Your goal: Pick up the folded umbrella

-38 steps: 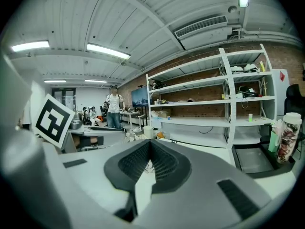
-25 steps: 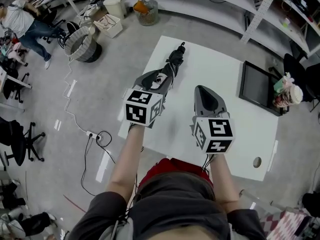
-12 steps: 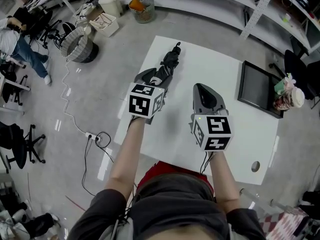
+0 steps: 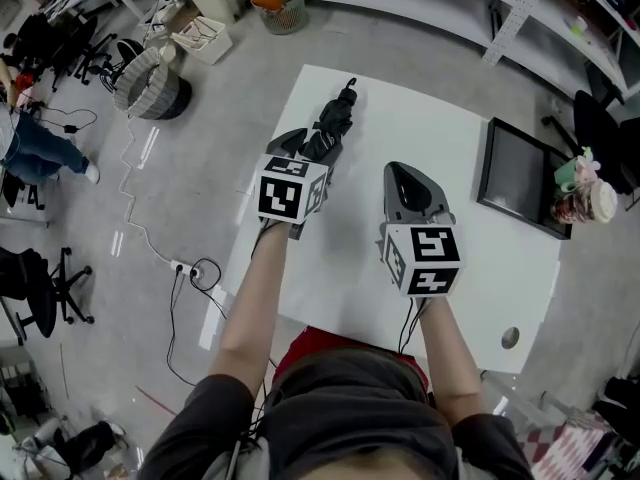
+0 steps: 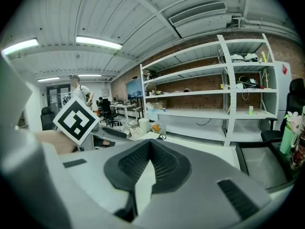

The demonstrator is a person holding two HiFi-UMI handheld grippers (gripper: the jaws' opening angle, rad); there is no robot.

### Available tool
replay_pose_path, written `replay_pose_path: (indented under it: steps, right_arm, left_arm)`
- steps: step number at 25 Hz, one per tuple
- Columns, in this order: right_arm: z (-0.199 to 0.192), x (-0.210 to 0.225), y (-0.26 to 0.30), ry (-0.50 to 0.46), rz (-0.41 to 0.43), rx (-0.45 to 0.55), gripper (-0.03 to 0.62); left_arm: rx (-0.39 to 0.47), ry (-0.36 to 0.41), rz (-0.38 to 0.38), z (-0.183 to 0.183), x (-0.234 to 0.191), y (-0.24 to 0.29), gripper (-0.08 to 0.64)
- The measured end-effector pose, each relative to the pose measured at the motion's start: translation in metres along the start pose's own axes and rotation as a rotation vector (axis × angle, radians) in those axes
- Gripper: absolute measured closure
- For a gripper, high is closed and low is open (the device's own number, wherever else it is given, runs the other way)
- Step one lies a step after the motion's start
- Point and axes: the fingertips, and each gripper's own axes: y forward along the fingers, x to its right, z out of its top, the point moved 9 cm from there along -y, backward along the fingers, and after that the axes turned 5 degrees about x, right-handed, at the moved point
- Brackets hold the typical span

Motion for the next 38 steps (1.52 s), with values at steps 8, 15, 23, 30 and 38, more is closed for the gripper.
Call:
replay_pose_path:
  steps: [8, 15, 23, 30, 38]
  right_arm:
    - [-0.01, 0.012, 0.028, 0.002, 0.01, -0.039, 0.574]
    - [-0.017, 0.017, 0.046, 0.009, 0.018, -0.066, 0.574]
    - [-0.028, 0.023, 0.061, 0.016, 0.025, -0.097, 0.574]
    - [-0.04, 0.028, 0.074, 0.023, 0.033, -0.134, 0.574]
    - [-0.048, 0.028, 0.083, 0.035, 0.045, -0.151, 0.574]
  left_arm:
    - [-0.055, -0.021, -0.001, -0.007, -0.01, 0.03, 0.29]
    - [-0.118, -0.031, 0.007, -0.015, -0.019, 0.053, 0.287]
    - [-0.177, -0.046, 0.021, -0.025, -0.026, 0.074, 0.282]
    - [-0.224, -0.036, 0.029, -0.03, -0.03, 0.089, 0.279]
    - [-0.3, -0.049, -0.001, -0.031, -0.032, 0.103, 0.279]
